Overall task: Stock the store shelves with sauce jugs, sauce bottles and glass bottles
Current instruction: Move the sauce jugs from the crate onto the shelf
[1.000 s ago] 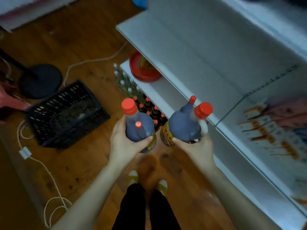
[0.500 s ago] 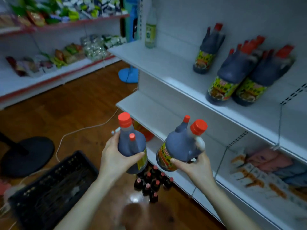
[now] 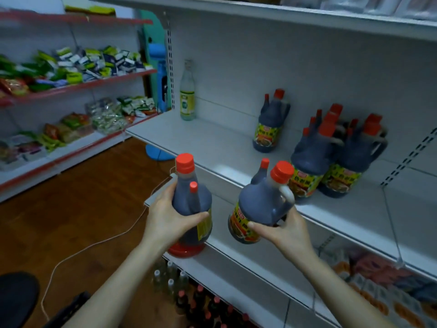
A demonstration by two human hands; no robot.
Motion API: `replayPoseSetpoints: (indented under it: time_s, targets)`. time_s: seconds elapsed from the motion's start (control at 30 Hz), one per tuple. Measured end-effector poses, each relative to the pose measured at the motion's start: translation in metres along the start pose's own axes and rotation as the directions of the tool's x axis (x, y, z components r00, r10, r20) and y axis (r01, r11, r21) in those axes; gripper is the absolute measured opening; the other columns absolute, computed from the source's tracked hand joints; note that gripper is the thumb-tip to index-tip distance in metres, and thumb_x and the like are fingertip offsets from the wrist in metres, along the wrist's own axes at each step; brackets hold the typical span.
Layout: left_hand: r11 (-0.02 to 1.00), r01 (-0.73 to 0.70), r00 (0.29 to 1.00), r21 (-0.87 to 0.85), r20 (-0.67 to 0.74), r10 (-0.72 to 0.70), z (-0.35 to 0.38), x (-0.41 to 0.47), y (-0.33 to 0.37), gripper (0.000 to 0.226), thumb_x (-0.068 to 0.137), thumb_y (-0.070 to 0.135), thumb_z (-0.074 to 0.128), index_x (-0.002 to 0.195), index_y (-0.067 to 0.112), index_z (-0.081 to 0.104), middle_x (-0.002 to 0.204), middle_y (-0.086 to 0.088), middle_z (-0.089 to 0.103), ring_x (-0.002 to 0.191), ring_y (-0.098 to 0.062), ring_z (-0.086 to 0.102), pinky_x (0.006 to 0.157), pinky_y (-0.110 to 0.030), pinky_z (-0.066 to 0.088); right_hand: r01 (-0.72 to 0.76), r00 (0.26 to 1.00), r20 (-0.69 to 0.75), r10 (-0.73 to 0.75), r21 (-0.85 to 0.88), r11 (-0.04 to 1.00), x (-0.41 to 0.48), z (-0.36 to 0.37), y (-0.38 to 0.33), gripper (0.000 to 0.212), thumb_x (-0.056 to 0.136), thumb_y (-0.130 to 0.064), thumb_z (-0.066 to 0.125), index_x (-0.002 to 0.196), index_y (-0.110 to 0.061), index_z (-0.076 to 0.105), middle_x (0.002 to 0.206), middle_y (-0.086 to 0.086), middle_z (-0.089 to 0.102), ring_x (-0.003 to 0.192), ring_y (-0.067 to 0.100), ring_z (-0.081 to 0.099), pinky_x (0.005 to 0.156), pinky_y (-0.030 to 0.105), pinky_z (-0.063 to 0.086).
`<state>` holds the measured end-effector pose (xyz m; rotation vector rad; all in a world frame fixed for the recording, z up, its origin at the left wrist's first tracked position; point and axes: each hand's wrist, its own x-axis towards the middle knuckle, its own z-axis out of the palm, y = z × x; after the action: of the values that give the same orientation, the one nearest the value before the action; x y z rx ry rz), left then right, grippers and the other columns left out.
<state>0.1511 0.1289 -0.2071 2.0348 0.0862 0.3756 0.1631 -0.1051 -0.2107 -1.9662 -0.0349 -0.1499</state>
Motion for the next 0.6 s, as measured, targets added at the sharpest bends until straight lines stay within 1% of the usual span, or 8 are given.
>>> replayPoseSetpoints:
  time_s: [0.03, 0.07, 0.13, 0.23, 0.33, 0.43, 0.5, 0.6]
  targets:
    - [1.0, -0.007, 1.0, -0.007, 0.003, 0.007, 0.002, 0.011, 0.003, 0.07, 0.058, 0.023, 0.086, 0.112, 0.035, 0.044, 0.1, 0.029, 0.047, 0.095, -0.001, 0.047, 0.077, -0.021, 0.042, 0.009, 1.0, -0.017, -0.009, -0.005, 1.0, 0.013, 0.0, -0.002, 0.066, 0.056, -0.016, 0.087, 0.11, -0.025, 0.05, 0.1, -0.017, 0.058, 0.092, 0.001, 0.056, 0.077, 0.026, 0.049]
    - [1.0, -0.01, 1.0, -0.007, 0.0, 0.01, 0.004, 0.022, 0.006, 0.069, 0.058, 0.022, 0.087, 0.11, 0.035, 0.043, 0.098, 0.029, 0.047, 0.095, -0.002, 0.047, 0.077, -0.023, 0.043, 0.02, 0.999, -0.032, -0.021, -0.022, 1.0, 0.026, -0.001, -0.005, 0.064, 0.056, -0.017, 0.087, 0.106, -0.026, 0.05, 0.097, -0.017, 0.057, 0.09, 0.002, 0.056, 0.077, 0.028, 0.047]
    - [1.0, -0.017, 1.0, 0.019, -0.008, 0.017, 0.007, 0.046, 0.009, 0.069, 0.057, 0.024, 0.087, 0.114, 0.029, 0.048, 0.103, 0.019, 0.049, 0.098, -0.006, 0.047, 0.079, -0.028, 0.043, 0.032, 0.998, -0.058, -0.036, -0.064, 0.997, 0.051, -0.001, -0.011, 0.06, 0.056, -0.02, 0.087, 0.102, -0.026, 0.049, 0.094, -0.013, 0.057, 0.088, 0.008, 0.055, 0.075, 0.028, 0.044]
    - [0.997, -0.029, 1.0, 0.065, -0.003, 0.029, 0.011, 0.085, 0.011, 0.074, 0.057, 0.026, 0.087, 0.121, 0.019, 0.051, 0.106, 0.01, 0.051, 0.097, -0.009, 0.047, 0.079, -0.028, 0.042, 0.039, 0.995, -0.085, -0.047, -0.096, 0.995, 0.085, 0.0, -0.016, 0.059, 0.057, -0.023, 0.087, 0.103, -0.022, 0.05, 0.097, -0.007, 0.058, 0.092, 0.011, 0.054, 0.073, 0.026, 0.041]
    - [0.998, -0.042, 0.999, 0.05, 0.035, 0.041, 0.017, 0.127, 0.013, 0.07, 0.059, 0.026, 0.086, 0.12, 0.018, 0.051, 0.103, 0.01, 0.051, 0.095, -0.009, 0.048, 0.077, -0.029, 0.042, -0.005, 0.994, -0.105, -0.006, -0.104, 0.995, 0.116, 0.007, -0.018, 0.064, 0.058, -0.025, 0.086, 0.112, -0.014, 0.052, 0.102, -0.006, 0.057, 0.094, 0.01, 0.053, 0.071, 0.021, 0.039]
    - [0.996, -0.076, 0.994, 0.036, 0.085, 0.072, 0.025, 0.173, 0.012, 0.069, 0.061, 0.023, 0.085, 0.12, 0.015, 0.05, 0.103, 0.008, 0.052, 0.094, -0.01, 0.048, 0.075, -0.028, 0.041, -0.04, 0.987, -0.162, 0.021, -0.118, 0.992, 0.14, 0.016, -0.015, 0.07, 0.057, -0.031, 0.086, 0.115, -0.011, 0.053, 0.109, -0.002, 0.061, 0.099, 0.013, 0.056, 0.074, 0.024, 0.041]
    - [0.994, -0.098, 0.989, 0.049, 0.113, 0.092, 0.03, 0.203, 0.007, 0.068, 0.059, 0.024, 0.085, 0.117, 0.013, 0.052, 0.104, 0.002, 0.057, 0.093, -0.015, 0.053, 0.074, -0.032, 0.045, -0.078, 0.977, -0.208, 0.05, -0.131, 0.988, 0.153, 0.022, -0.014, 0.07, 0.057, -0.033, 0.086, 0.115, -0.01, 0.054, 0.11, -0.001, 0.062, 0.1, 0.014, 0.057, 0.074, 0.024, 0.041]
    - [0.994, -0.09, 0.985, 0.065, 0.153, 0.08, 0.039, 0.242, -0.002, 0.065, 0.056, 0.025, 0.086, 0.113, 0.017, 0.054, 0.107, -0.003, 0.063, 0.096, -0.022, 0.058, 0.076, -0.035, 0.049, -0.13, 0.964, -0.252, 0.089, -0.152, 0.98, 0.169, 0.033, -0.016, 0.065, 0.058, -0.031, 0.086, 0.111, -0.011, 0.054, 0.105, -0.001, 0.06, 0.1, 0.016, 0.057, 0.074, 0.024, 0.041]
